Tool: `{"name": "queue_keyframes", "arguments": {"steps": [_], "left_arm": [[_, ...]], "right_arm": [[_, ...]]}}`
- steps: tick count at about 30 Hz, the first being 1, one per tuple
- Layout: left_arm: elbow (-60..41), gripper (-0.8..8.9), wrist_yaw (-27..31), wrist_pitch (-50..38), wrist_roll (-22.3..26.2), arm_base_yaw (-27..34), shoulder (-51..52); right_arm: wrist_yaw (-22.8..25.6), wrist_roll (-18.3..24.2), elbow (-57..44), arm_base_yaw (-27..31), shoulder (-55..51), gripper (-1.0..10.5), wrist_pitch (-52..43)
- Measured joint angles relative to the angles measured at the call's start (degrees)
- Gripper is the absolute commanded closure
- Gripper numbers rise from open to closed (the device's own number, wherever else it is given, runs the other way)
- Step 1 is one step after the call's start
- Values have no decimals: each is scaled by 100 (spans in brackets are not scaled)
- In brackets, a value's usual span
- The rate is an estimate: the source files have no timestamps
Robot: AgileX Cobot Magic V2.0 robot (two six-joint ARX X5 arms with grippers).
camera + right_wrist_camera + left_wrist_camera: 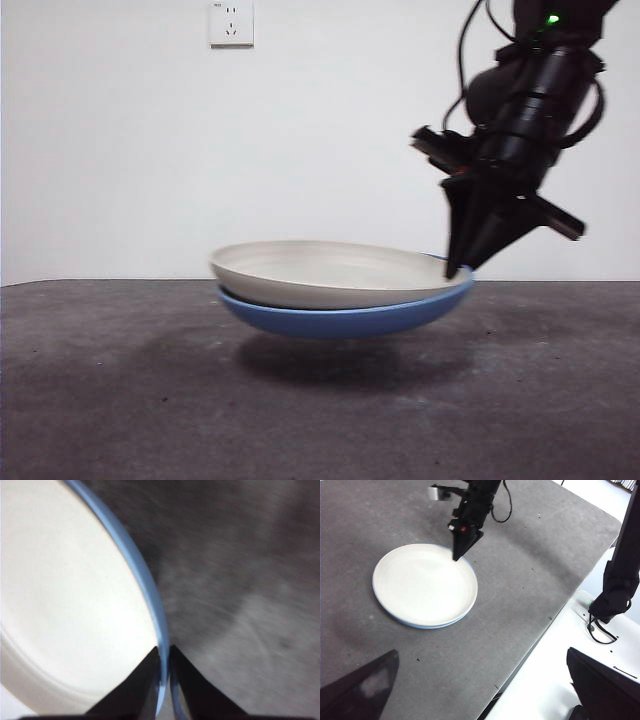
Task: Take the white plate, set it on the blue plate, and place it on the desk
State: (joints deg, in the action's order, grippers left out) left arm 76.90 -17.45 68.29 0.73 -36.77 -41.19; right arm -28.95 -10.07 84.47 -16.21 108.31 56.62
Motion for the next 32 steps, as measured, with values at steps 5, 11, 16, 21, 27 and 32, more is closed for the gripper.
{"name": "queue_keyframes", "arguments": {"steps": [5,11,16,21,27,32], "left_arm": [[0,187,-2,0,0,0,0],[0,187,-2,2,0,0,0],[0,187,0,2,0,0,0],[0,187,0,2,0,0,0],[0,187,-2,2,0,0,0],[0,187,-2,2,0,0,0]], "right_arm": [[-13,-273,15,-269,310,939,-125],[87,-407,15,-352,603,939,-267],[131,-433,15,-361,671,924,-313],[245,-428,15,-328,671,718,-269],[433,-372,22,-321,667,616,-127],[1145,-221,157,-323,417,470,369]]}}
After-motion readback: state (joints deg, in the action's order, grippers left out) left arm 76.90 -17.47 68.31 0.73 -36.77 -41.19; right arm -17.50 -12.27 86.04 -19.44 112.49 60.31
